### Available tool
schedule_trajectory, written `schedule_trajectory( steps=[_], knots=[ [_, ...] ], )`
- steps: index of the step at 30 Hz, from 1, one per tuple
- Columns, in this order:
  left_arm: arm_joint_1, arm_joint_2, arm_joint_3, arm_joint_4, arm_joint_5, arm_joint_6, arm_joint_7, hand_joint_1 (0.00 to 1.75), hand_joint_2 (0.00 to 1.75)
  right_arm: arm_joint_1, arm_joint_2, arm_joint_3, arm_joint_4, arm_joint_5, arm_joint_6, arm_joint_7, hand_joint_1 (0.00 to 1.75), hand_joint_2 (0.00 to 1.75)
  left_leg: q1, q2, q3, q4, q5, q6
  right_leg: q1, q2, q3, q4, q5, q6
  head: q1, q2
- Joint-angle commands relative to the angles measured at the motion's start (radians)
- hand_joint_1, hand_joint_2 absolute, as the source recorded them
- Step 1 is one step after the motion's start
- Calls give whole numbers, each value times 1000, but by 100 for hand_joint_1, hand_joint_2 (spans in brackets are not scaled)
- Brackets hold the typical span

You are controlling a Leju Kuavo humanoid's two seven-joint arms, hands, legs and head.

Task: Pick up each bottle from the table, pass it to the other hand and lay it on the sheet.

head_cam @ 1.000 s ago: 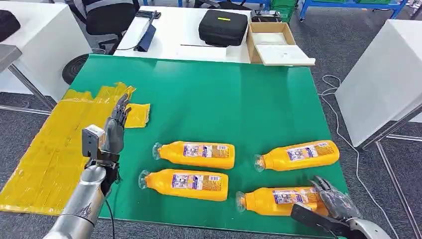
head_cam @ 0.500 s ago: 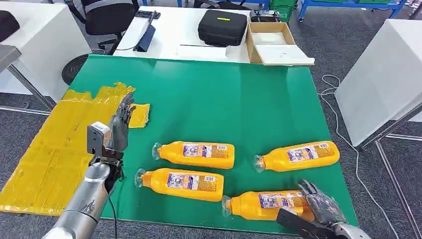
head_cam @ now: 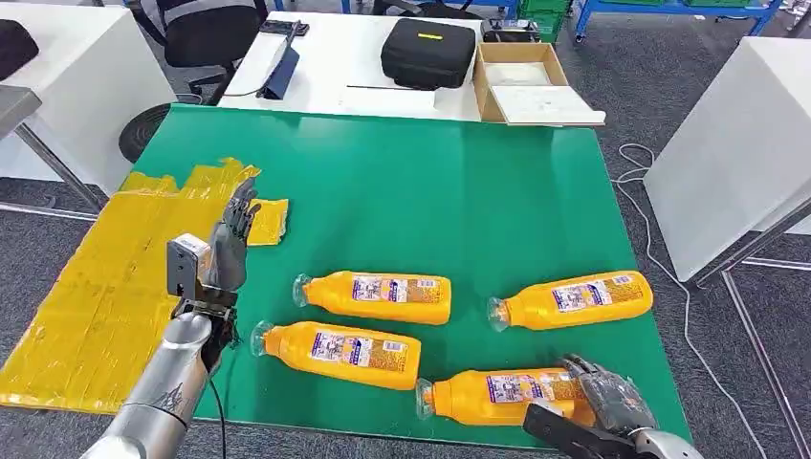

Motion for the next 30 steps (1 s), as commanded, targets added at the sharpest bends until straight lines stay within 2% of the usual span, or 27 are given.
schedule_trajectory(
  steps=[1,6,7,9,12,16,20,23,26,30],
  knots=[
    [-30,4,-13,66,5,1,-1,0,0,25,35,-12,17,11,24,-7,175,175,1,-2,1,0,0,-3,1,-2,2,-1,-1,-2,0,0],
    [-21,16,-3,60,12,2,-2,0,0,28,18,-10,5,15,35,-13,175,175,1,-1,1,0,0,-3,1,-2,2,-1,-1,-2,0,0],
    [-20,17,-2,60,13,1,-2,0,0,28,17,-10,6,16,36,-13,175,175,2,-2,3,0,-1,-7,2,-3,4,-1,-2,-4,0,0],
    [-19,19,0,60,16,0,-3,0,0,26,17,-11,5,16,37,-13,175,175,1,-1,1,0,0,-3,1,-1,2,-1,0,-2,0,0],
    [-13,22,2,58,19,1,-4,0,0,24,17,-13,-13,20,33,-16,175,175,1,-1,2,0,-1,-4,1,-2,3,-1,-1,-2,0,0],
    [10,26,11,44,29,5,-9,0,0,60,61,-73,-196,45,52,-13,175,175,0,-1,0,0,-1,-3,0,-1,1,1,-1,-2,0,0],
    [35,40,39,14,40,-2,-5,0,0,82,163,-126,-469,101,114,-53,175,175,0,0,-2,1,-2,-5,0,0,-1,3,-2,-3,0,0],
    [38,41,43,10,41,-6,-6,0,0,79,173,-126,-489,105,128,-52,175,175,0,1,-3,1,-1,-4,0,1,-2,2,-1,-2,0,0],
    [39,34,55,7,36,-18,-3,0,0,87,214,-151,-565,148,87,-83,175,175,1,-1,-4,1,-1,-3,1,-1,-3,1,-1,-2,0,0],
    [38,32,55,7,37,-17,-3,0,0,90,217,-154,-576,147,89,-83,175,175,1,-2,-5,0,0,-3,1,0,-3,1,-1,-2,0,0]
  ],
)
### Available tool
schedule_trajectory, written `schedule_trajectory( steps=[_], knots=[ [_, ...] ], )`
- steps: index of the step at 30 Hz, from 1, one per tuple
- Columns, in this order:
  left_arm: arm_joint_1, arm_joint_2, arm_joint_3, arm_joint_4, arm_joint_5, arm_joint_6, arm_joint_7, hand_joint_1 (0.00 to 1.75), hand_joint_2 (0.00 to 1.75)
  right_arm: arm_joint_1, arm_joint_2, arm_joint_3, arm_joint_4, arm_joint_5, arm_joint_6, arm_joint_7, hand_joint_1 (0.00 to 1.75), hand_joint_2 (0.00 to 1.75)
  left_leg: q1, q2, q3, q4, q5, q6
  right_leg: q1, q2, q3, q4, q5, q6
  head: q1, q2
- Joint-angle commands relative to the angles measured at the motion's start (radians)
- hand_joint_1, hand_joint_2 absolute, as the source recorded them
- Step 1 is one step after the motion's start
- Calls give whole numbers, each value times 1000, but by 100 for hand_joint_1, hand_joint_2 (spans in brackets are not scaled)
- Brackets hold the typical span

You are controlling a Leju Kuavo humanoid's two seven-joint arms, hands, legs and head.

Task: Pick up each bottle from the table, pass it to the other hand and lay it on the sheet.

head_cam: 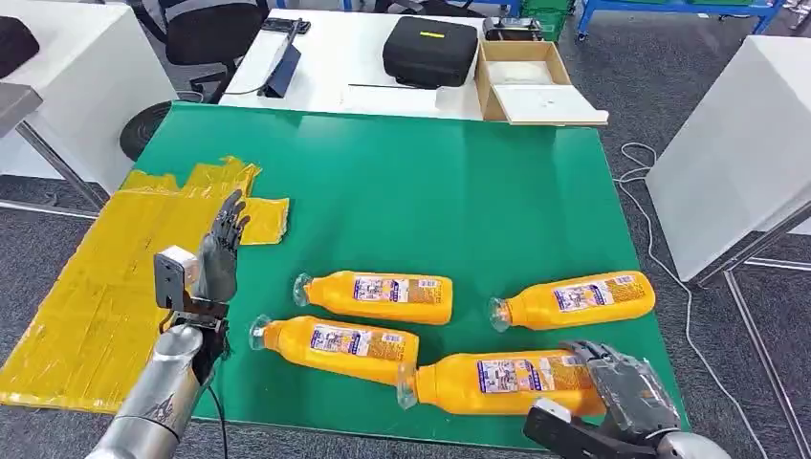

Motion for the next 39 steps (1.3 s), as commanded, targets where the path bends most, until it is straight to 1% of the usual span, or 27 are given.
schedule_trajectory(
  steps=[1,4,6,7,8,9,13,16,17,18,19,23,24,25,26,27,28,30,31,32,33,36,37,38,39],
  knots=[
    [-11,3,32,16,-4,-8,6,0,0,17,87,-58,-146,12,-6,-13,175,175,1,1,2,1,-2,-4,1,0,3,0,-1,-2,0,0],
    [-13,0,34,17,-11,-9,8,0,0,26,98,-72,-173,22,-28,-37,175,175,1,0,2,1,-2,-4,1,-1,3,0,-1,-2,0,0],
    [-6,-6,39,1,-14,-6,10,0,0,53,95,-100,-214,20,-32,-59,175,175,1,0,3,1,-2,-5,1,-1,4,0,-2,-3,0,0],
    [-2,-7,41,-9,-16,-5,14,0,0,55,98,-115,-223,17,-33,-69,175,175,0,-1,1,1,-1,-3,0,-1,2,0,-1,-2,0,0],
    [12,-10,47,-34,-21,-1,24,0,0,51,105,-153,-234,13,-38,-101,175,175,-1,-1,1,0,-1,-3,0,-2,1,0,-1,-2,0,0],
    [21,-12,50,-46,-23,0,29,0,0,42,113,-180,-235,11,-35,-117,175,175,0,-1,1,1,-1,-4,1,-2,3,0,-2,-2,0,0],
    [35,-22,62,-65,-23,-7,36,0,0,-9,88,-296,-198,-37,-21,-162,175,175,0,2,3,1,-2,-4,1,0,4,0,-2,-2,0,0],
    [12,-43,55,-64,-33,-18,41,0,0,-92,79,-305,-92,-46,-17,-184,175,175,1,1,2,1,-1,-4,1,0,3,-1,0,-2,0,0],
    [12,-50,51,-73,-36,-19,46,0,175,-126,76,-293,-48,-46,-27,-178,175,175,1,1,2,1,-1,-4,2,0,4,-2,0,-2,0,0],
    [14,-58,49,-90,-38,-20,52,0,175,-183,68,-272,26,-45,-48,-162,175,175,0,1,1,0,0,-2,1,1,2,-2,1,-1,0,0],
    [18,-64,48,-106,-38,-24,59,0,175,-241,49,-252,106,-43,-73,-142,175,175,1,3,2,0,0,-4,2,2,4,-3,2,-2,0,0],
    [25,-72,46,-128,-39,-25,67,0,175,-374,-5,-208,321,-82,-138,-106,175,175,2,10,4,0,0,-5,3,8,5,-5,5,-1,0,0],
    [22,-74,45,-127,-39,-27,67,0,175,-395,-8,-202,354,-88,-146,-104,175,175,1,5,2,0,1,-1,2,4,3,-3,5,1,0,0],
    [16,-75,42,-122,-36,-34,65,0,175,-451,-6,-186,437,-99,-168,-98,175,175,1,7,2,0,2,-2,2,6,4,-4,5,1,0,0],
    [14,-77,40,-121,-35,-35,64,0,175,-470,-9,-172,470,-98,-186,-95,175,175,1,5,1,0,3,0,2,4,2,-3,6,3,0,0],
    [12,-78,39,-119,-34,-33,64,0,175,-487,-10,-158,500,-100,-196,-92,175,175,1,7,2,0,3,-2,2,6,4,-4,7,2,0,0],
    [8,-81,33,-114,-32,-39,60,0,175,-514,-7,-146,544,-115,-202,-92,175,175,0,6,2,0,4,0,1,5,3,-3,6,3,0,0],
    [0,-90,20,-103,-32,-37,55,0,175,-566,12,-116,628,-123,-233,-86,175,175,0,8,1,0,4,0,1,7,2,-3,8,2,-1,0],
    [-3,-99,15,-101,-33,-40,49,0,175,-592,33,-109,667,-127,-248,-80,175,175,0,7,1,0,5,0,1,6,2,-3,8,1,-1,0],
    [-2,-106,11,-102,-34,-37,48,0,175,-610,41,-89,699,-121,-270,-73,175,175,0,5,0,0,5,2,1,4,2,-2,8,2,0,0],
    [-2,-109,9,-103,-33,-35,49,0,175,-615,43,-82,708,-120,-277,-69,175,175,0,7,1,0,5,0,1,6,2,-3,8,1,-1,0],
    [-2,-109,9,-103,-33,-35,49,0,175,-615,43,-82,708,-120,-277,-69,175,175,-1,3,-1,1,6,2,0,2,1,-1,7,2,0,0],
    [-1,-107,8,-106,-33,-34,49,0,175,-609,39,-80,699,-121,-280,-69,175,175,0,5,1,1,5,-2,2,3,3,-2,7,0,0,0],
    [0,-106,8,-107,-33,-32,49,0,175,-605,36,-80,692,-124,-281,-68,175,175,-1,3,-1,1,6,0,0,2,1,-1,7,1,0,0],
    [0,-106,8,-107,-33,-32,49,0,175,-605,36,-80,692,-124,-281,-68,175,175,-1,3,0,1,5,-1,1,2,2,-1,6,0,0,0]
  ],
)
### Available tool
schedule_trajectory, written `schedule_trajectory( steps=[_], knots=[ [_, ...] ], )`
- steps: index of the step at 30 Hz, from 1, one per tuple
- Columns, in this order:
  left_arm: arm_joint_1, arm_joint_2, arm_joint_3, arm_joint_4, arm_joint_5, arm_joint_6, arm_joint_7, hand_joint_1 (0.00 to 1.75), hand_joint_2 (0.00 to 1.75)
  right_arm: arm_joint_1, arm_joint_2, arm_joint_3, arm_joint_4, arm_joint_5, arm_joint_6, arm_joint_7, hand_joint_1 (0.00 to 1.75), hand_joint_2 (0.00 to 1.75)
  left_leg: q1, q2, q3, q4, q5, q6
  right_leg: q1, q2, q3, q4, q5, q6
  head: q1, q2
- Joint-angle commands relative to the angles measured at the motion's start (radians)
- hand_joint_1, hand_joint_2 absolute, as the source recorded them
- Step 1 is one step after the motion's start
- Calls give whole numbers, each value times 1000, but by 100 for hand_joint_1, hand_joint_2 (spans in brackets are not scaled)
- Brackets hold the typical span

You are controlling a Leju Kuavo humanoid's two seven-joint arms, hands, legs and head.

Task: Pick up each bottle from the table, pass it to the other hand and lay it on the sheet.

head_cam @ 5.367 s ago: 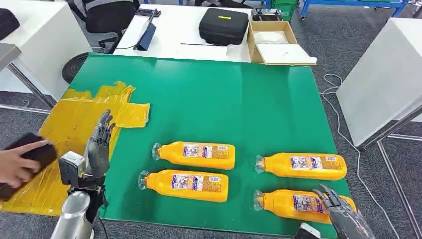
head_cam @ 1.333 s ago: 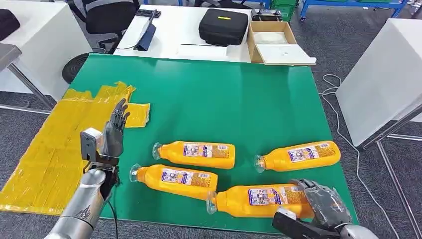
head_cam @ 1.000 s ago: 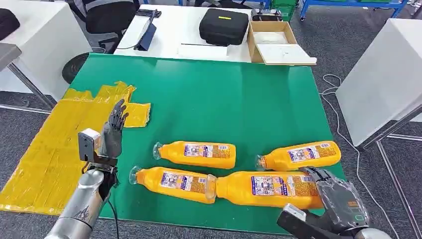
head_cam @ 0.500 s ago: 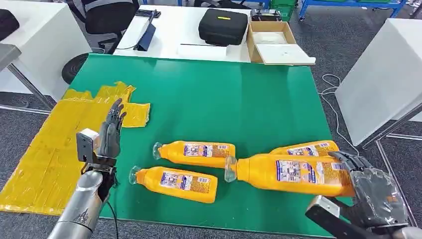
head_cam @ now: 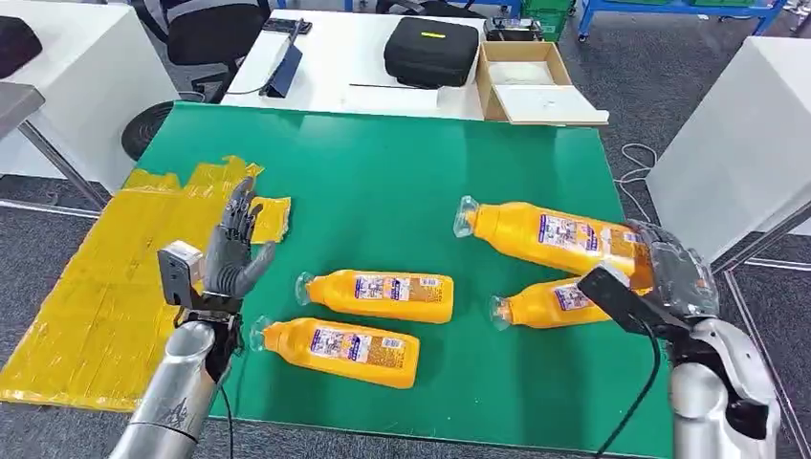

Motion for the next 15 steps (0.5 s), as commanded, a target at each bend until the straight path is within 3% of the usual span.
schedule_trajectory(
  steps=[1,5,9,15],
  knots=[
    [-30,-10,-15,29,1,-3,0,0,175,-117,41,66,212,-12,-15,6,175,175,1,2,1,0,-1,-2,1,1,1,-1,0,-1,0,0],
    [-52,-21,-10,51,33,-40,4,0,175,-224,104,129,325,-58,-67,6,175,175,2,5,2,1,-2,-5,2,4,1,0,0,-3,0,0],
    [-28,5,0,29,77,-68,6,0,175,-292,93,245,455,-192,-115,-31,175,175,2,10,0,1,-1,-5,2,8,-1,0,2,-3,0,0],
    [-7,-9,-1,6,106,-89,13,0,175,-276,117,378,411,-310,-162,2,175,175,1,6,0,0,0,-5,1,5,-1,0,1,-3,0,0]
  ],
)
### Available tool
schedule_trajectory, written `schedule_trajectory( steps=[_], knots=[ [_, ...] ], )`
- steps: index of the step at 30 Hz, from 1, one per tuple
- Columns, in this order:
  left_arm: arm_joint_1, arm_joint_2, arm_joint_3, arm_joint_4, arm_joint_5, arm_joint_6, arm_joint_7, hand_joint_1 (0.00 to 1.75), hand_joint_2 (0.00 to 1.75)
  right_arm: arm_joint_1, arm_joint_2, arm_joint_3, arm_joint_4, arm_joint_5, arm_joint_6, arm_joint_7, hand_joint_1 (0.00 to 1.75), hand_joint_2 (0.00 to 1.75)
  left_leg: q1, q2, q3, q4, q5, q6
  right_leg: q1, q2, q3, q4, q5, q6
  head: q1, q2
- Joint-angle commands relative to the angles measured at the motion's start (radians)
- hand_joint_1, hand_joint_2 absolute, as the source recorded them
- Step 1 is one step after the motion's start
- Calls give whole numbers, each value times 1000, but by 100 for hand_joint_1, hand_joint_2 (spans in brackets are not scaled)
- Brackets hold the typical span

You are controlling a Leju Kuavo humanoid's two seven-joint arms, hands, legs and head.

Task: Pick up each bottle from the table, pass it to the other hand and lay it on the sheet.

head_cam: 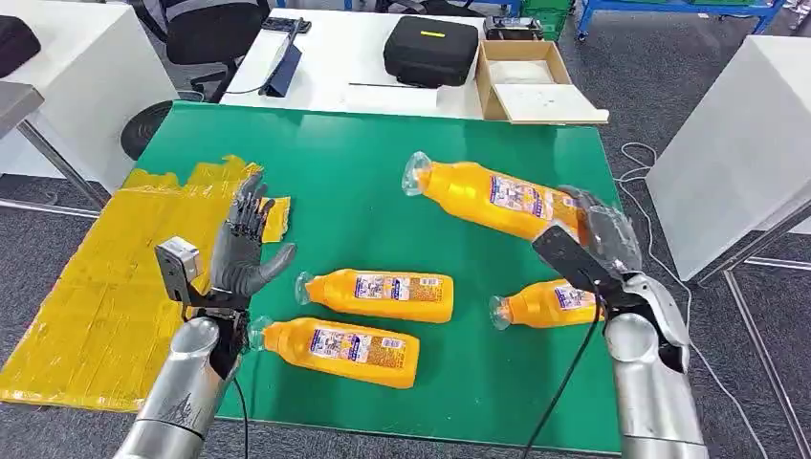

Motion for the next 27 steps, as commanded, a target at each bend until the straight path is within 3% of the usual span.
schedule_trajectory(
  steps=[1,6,12,16,19,27],
  knots=[
    [3,7,8,7,22,-19,14,0,175,-71,38,208,115,-111,-45,33,175,175,1,3,2,0,-1,-3,1,3,1,0,0,-2,0,0],
    [-1,11,3,11,23,-17,16,0,175,-70,19,220,106,-131,-42,44,175,175,1,1,2,1,-1,-4,1,1,1,0,-1,-2,0,0],
    [-32,-27,-18,31,24,-27,29,0,175,-20,117,230,-1,-274,-71,6,162,175,0,0,-1,1,0,-3,0,0,-1,0,0,-2,0,0],
    [-42,-43,-35,31,27,-20,41,0,175,-34,155,324,115,-319,-136,1,150,175,2,1,1,1,-2,-6,2,0,1,0,-1,-4,0,0],
    [-46,-55,-57,31,31,-25,45,0,175,-30,178,372,180,-344,-171,-10,164,175,2,1,2,0,-2,-6,2,1,2,-1,-1,-3,0,0],
    [-60,-84,-114,22,62,-45,59,0,175,-7,185,376,124,-371,-212,14,164,175,2,-1,0,1,-1,-4,1,-1,0,0,-1,-2,0,0]
  ],
)
